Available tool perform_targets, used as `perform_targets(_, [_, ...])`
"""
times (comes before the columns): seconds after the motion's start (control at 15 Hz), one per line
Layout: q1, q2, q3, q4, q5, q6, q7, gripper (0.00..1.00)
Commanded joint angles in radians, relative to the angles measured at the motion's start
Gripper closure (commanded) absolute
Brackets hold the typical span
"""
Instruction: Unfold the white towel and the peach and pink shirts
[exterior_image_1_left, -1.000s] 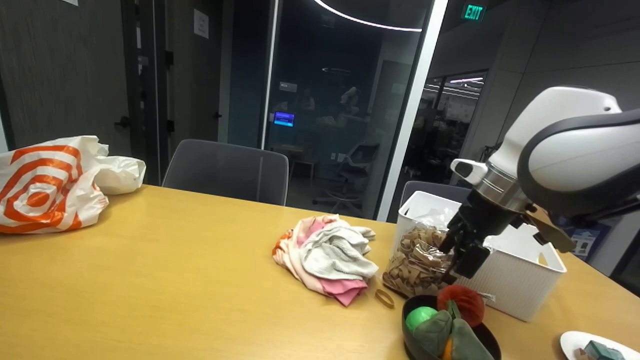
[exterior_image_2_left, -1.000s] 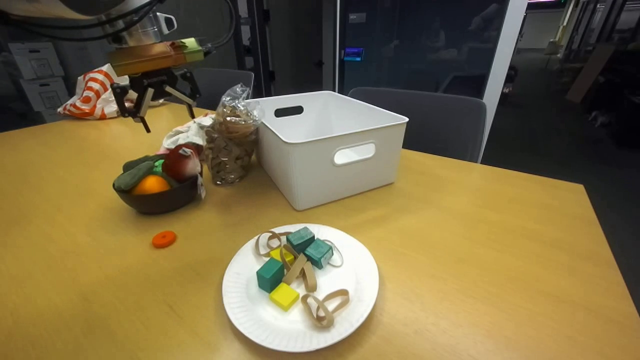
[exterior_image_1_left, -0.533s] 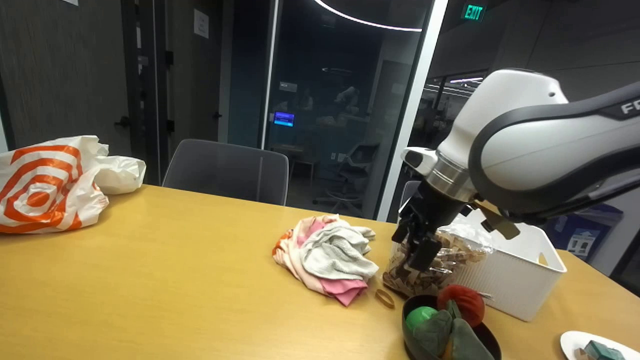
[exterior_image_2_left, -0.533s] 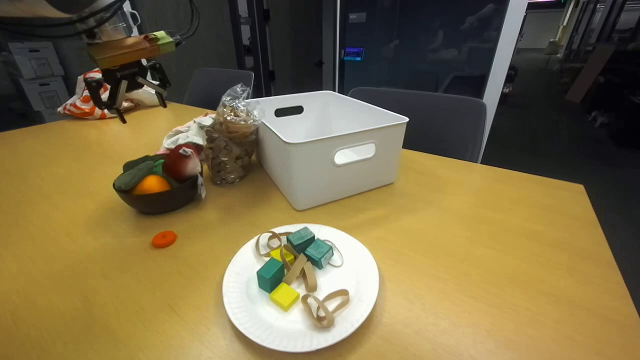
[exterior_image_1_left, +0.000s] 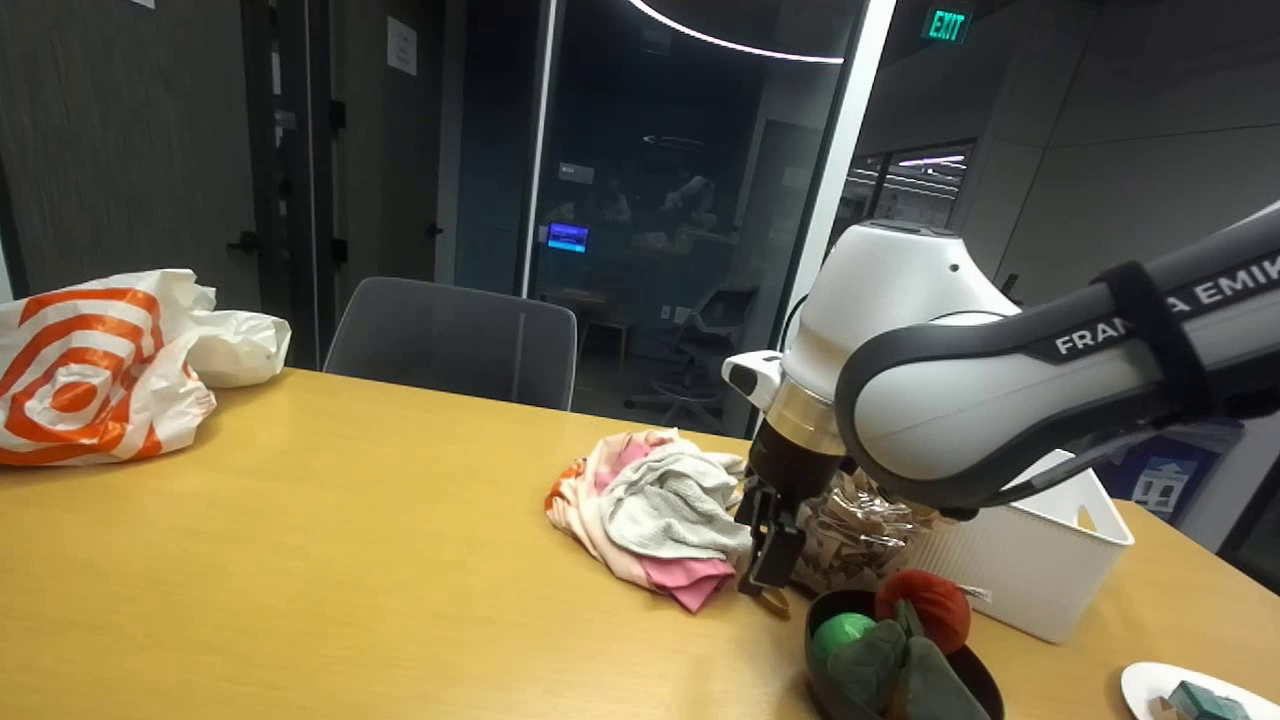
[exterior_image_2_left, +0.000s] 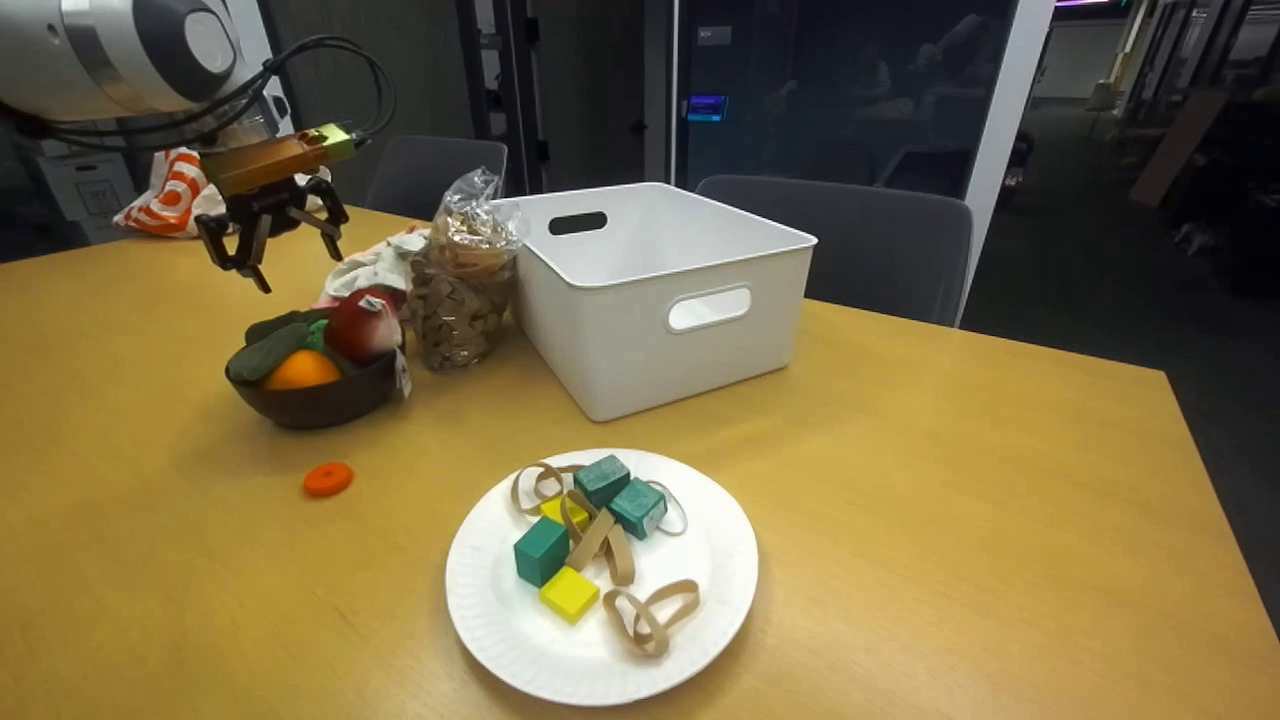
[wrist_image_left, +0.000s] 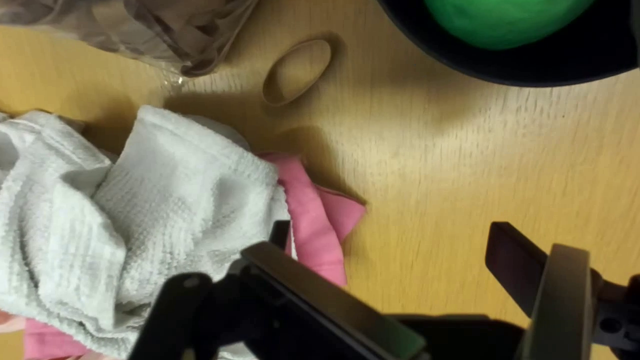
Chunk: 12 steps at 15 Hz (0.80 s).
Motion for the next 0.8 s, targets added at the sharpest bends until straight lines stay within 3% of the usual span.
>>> perform_targets(0.0, [-0.025,0.006,0.026,0.009,-0.009,-0.004,0.007,0.0])
perform_targets(0.33, [-0.028,0.012,0.047,0.018,0.033,0.033,-0.017,0.0])
perform_targets(0.53, [-0.015,0.044,0.06,0.063,-0.009,0.064,0.001,0.0])
perform_targets(0.73, [0.007,0.095,0.019,0.115,-0.174,0.133,0.079,0.0])
